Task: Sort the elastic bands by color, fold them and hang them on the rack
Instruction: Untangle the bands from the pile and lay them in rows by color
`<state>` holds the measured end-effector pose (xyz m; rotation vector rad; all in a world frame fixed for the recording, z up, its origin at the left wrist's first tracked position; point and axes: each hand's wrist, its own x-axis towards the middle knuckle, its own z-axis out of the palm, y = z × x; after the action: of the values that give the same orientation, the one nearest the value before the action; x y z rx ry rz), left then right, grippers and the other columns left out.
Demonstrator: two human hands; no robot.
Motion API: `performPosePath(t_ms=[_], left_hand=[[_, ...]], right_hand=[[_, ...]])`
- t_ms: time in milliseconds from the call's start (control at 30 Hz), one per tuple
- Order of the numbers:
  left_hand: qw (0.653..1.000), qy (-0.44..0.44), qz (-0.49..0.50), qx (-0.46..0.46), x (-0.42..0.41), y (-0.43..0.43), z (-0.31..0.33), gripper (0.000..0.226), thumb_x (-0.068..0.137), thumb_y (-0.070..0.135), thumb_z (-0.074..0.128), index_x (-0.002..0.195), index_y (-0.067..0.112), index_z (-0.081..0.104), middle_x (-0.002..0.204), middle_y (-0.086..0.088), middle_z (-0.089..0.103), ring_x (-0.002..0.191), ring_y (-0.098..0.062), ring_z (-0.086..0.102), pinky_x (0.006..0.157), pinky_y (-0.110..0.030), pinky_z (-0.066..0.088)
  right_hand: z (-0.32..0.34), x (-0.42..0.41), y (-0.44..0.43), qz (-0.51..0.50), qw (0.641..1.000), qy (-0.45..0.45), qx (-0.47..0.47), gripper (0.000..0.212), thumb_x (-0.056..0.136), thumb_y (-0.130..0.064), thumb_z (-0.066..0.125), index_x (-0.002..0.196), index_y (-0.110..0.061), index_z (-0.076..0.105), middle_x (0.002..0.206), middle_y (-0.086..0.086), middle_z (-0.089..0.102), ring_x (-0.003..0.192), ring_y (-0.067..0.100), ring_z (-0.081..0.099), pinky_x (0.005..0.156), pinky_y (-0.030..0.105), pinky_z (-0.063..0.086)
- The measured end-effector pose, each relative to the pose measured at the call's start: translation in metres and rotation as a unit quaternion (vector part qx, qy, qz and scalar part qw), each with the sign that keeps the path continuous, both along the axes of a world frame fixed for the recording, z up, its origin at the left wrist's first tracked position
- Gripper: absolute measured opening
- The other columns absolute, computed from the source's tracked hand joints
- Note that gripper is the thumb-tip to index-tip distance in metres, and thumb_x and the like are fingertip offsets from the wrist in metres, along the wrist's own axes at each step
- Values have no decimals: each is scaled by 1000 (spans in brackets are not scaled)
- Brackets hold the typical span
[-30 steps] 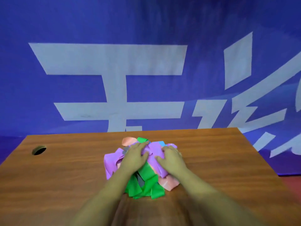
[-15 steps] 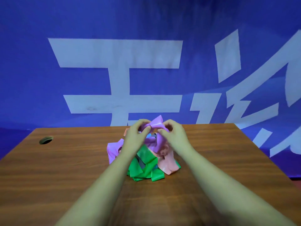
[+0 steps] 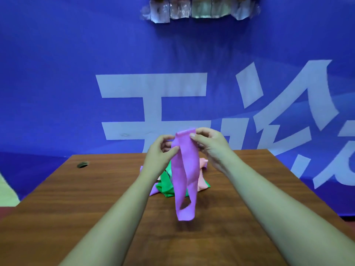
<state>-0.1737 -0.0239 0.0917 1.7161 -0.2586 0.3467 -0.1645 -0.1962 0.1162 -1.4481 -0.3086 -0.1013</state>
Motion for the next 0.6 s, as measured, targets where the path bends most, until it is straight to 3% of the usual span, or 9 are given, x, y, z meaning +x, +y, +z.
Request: performPosePath(t_ms=[100, 167, 233, 300, 367, 467, 533, 600], left_hand=[[986, 81, -42, -138, -18, -2, 3, 31, 93, 9, 61, 124, 6, 58, 80, -1, 60, 60, -6, 52, 53, -12, 40], [968, 115, -88, -206, -23, 0, 2, 33, 94, 9, 59, 125, 1, 58, 85, -6, 64, 68, -13, 56, 65, -19, 45], [979, 110, -80, -153, -25, 3, -1, 26, 94, 10, 60, 118, 4, 65, 91, -6, 70, 79, -15, 60, 78, -29, 45], [991, 83, -57, -88, -27, 5, -4, 18, 93, 9, 59, 106, 9, 72, 82, 2, 71, 75, -10, 60, 72, -23, 46], [992, 71, -52, -92, -30, 4, -2, 14, 92, 8, 60, 99, 7, 72, 80, 2, 70, 74, -9, 62, 62, -18, 47], [995, 49, -48, -74, -32, 4, 0, 11, 91, 7, 62, 98, 5, 70, 77, 3, 68, 64, -2, 60, 55, -12, 45], [999, 19, -39, -31, -32, 5, -3, 8, 90, 3, 63, 97, 5, 66, 76, 1, 64, 60, 0, 57, 56, -12, 44], [1000, -11, -24, -3, -35, 6, -7, 9, 88, 0, 64, 94, 7, 61, 81, -1, 63, 67, -3, 59, 62, -13, 46]], right_hand=[[6, -17, 0, 9, 1000, -3, -7, 6, 90, -3, 61, 91, -6, 66, 70, 0, 60, 57, 8, 52, 60, 23, 43], [6, -26, -1, 22, 999, 14, -22, 11, 89, -2, 62, 85, -10, 68, 70, 2, 62, 62, 13, 54, 59, 22, 45], [1, -32, -2, 33, 998, 39, -31, 15, 89, -3, 63, 81, -14, 69, 73, 5, 64, 67, 18, 56, 59, 22, 47], [-6, -36, -3, 43, 996, 63, -36, 14, 89, -7, 64, 79, -15, 69, 76, 8, 63, 67, 19, 55, 56, 22, 45], [-14, -40, -4, 50, 995, 79, -45, 6, 90, -13, 65, 85, -11, 69, 78, 8, 63, 67, 18, 55, 55, 22, 44], [-23, -44, -4, 30, 996, 78, -38, 13, 90, -13, 66, 95, -1, 68, 80, 9, 62, 68, 16, 57, 56, 20, 45], [-23, -46, -1, 0, 998, 57, -17, 7, 90, -11, 66, 89, -4, 67, 79, 9, 59, 68, 16, 55, 55, 20, 45], [-19, -47, 2, -23, 999, 39, -15, 7, 90, -9, 65, 89, -3, 68, 79, 8, 60, 69, 14, 55, 55, 20, 46]])
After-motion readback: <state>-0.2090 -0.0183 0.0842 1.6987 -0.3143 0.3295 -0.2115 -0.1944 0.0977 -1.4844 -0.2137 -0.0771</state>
